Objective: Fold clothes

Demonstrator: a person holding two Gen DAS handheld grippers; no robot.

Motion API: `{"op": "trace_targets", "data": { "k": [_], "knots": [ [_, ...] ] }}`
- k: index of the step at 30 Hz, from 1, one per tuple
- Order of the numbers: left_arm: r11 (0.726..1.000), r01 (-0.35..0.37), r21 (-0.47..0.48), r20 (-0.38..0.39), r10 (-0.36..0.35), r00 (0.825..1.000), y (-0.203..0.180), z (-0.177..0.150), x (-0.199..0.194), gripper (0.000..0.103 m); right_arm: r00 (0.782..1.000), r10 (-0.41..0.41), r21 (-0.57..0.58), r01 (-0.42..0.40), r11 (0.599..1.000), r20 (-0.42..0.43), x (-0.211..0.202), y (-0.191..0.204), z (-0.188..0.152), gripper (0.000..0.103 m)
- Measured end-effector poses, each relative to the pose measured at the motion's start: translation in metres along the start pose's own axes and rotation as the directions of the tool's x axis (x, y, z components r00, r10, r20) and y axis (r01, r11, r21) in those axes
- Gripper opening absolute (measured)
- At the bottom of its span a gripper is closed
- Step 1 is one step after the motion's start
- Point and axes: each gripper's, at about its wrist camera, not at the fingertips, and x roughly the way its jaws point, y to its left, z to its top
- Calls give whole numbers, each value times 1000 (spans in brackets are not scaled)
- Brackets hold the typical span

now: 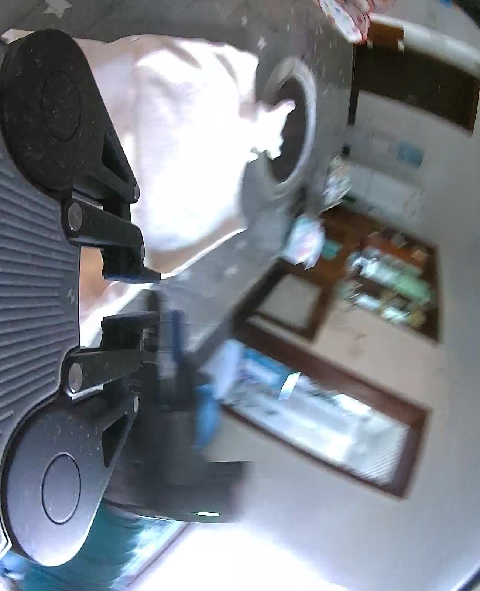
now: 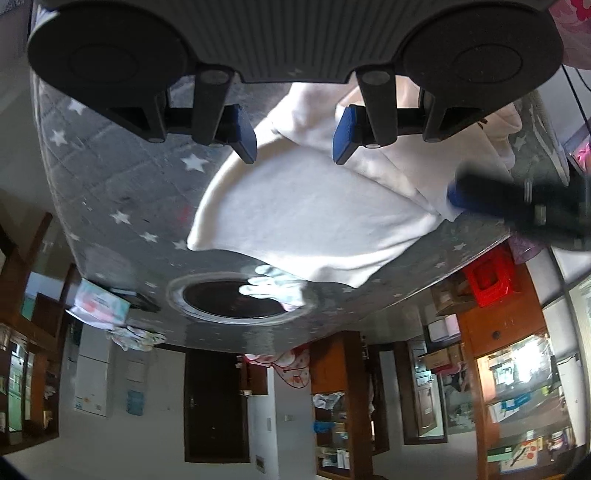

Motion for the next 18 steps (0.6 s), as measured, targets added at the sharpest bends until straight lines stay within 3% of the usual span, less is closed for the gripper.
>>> {"op": "trace_targets", "data": {
  "k": [2,5,9,13,16,17,18],
  "knots": [
    [997,-45,63,-22,46,999,-1,-8,-6,29,1000,-3,5,3,1000,-3,-3,-3,-2,46],
    [979,-169,116,-15,172,985,9,-17,-22,38,1000,19,-8,-19,1000,-22,1,3,-4,45],
    [930,-356,88,-31,359,933,42,-29,-36,44,996,53,-30,-55,998,-65,12,16,-9,44],
    [923,-385,4,-78,384,920,67,-41,-42,47,990,87,-50,-92,994,-110,23,29,-14,42],
    [927,-375,-19,-91,372,924,75,-48,-41,46,985,98,-59,-107,993,-141,31,36,-17,33],
    [926,-377,-22,-93,373,923,78,-48,-37,45,985,94,-61,-104,993,-147,33,37,-17,24],
    [926,-376,-27,-94,372,923,80,-49,-35,45,986,90,-73,-101,992,-141,32,38,-16,21]
  ]
}}
